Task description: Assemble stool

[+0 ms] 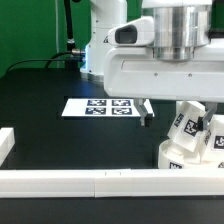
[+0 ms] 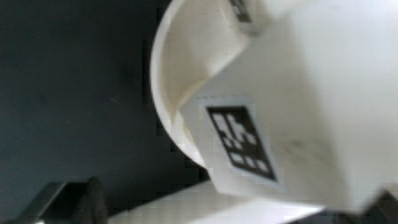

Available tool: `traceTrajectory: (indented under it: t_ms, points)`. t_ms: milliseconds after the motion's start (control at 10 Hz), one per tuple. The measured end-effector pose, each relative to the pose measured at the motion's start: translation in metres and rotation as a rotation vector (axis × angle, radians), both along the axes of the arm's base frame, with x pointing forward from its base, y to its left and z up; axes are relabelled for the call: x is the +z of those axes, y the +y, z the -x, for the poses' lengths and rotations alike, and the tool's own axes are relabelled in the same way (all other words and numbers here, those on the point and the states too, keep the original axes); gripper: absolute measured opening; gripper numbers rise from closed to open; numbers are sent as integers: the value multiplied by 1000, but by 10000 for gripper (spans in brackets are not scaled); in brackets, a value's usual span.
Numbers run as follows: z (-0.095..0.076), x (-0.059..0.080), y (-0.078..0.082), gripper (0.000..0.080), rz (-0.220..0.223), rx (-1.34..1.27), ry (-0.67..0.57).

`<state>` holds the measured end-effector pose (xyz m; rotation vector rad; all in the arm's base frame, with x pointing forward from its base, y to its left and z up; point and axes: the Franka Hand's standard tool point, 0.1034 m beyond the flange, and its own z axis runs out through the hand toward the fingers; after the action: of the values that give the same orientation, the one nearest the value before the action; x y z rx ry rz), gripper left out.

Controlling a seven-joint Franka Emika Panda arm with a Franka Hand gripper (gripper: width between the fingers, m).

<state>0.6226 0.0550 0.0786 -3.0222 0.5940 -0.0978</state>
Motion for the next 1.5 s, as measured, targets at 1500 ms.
traceTrajectory:
  t_ms: [1500]
  points:
    - [25, 28, 24, 649, 95, 361, 110]
